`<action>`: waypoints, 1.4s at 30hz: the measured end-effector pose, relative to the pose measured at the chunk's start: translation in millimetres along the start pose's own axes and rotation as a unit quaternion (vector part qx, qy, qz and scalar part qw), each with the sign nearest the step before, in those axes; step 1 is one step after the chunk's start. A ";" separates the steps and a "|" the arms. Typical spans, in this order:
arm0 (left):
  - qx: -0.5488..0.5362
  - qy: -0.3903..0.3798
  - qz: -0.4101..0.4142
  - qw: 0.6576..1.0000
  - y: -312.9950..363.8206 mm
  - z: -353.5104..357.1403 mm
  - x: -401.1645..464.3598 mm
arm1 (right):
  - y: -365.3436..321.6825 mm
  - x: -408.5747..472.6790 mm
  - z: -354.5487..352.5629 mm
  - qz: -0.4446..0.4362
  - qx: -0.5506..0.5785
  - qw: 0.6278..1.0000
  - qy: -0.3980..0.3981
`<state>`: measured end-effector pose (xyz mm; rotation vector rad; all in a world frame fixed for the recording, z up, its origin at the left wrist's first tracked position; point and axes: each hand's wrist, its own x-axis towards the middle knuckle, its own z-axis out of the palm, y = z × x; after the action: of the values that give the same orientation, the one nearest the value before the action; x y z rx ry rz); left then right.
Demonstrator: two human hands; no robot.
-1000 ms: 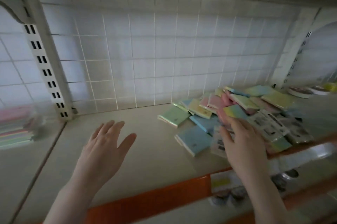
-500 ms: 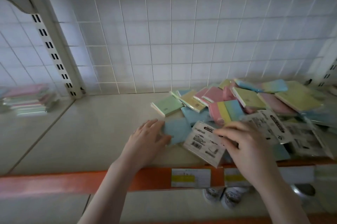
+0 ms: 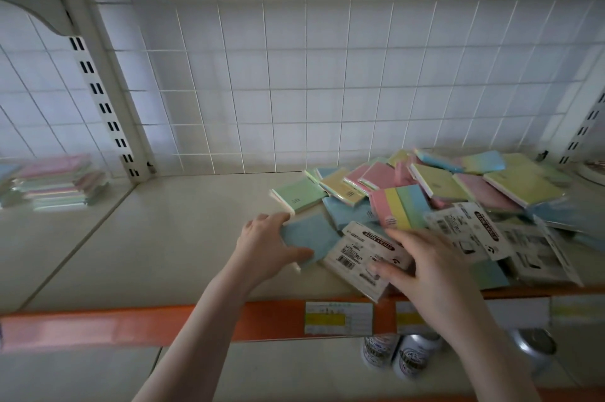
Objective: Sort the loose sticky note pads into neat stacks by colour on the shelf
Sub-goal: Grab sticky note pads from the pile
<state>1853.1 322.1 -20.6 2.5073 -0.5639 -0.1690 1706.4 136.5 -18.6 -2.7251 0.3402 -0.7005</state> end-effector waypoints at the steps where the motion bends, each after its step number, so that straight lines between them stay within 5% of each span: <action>1: 0.000 0.009 -0.005 1.000 -2.2 0.7 -0.1 | -1.1 0.1 -0.2 0.008 -0.012 1.000 0.005; 7: 0.002 0.053 -0.035 0.998 -14.4 -2.6 -6.3 | -23.6 1.6 -2.6 0.000 0.010 1.000 -0.006; 20: -0.044 0.080 -0.068 0.994 -36.2 -13.4 -6.8 | -48.8 7.4 -5.5 -0.033 -0.136 0.988 -0.060; 27: -0.128 0.088 -0.051 0.987 -38.7 -25.0 -14.5 | -36.4 25.1 -36.1 0.045 0.028 0.999 0.004; 31: -0.209 0.076 -0.053 0.974 -39.4 -28.1 -14.2 | -18.6 41.0 -37.1 0.090 0.185 0.976 -0.071; 36: -0.312 0.094 -0.049 0.944 -41.5 -28.4 -17.2 | -8.0 41.0 -30.8 0.077 0.232 0.953 -0.177; 42: -0.447 0.159 -0.085 0.876 -42.1 -36.1 -29.9 | -16.7 42.4 -20.9 0.099 0.318 0.939 -0.082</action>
<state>1849.6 384.6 -13.5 1.6138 -0.0718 -0.0556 1734.6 134.3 22.8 -2.0798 0.2817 -0.4244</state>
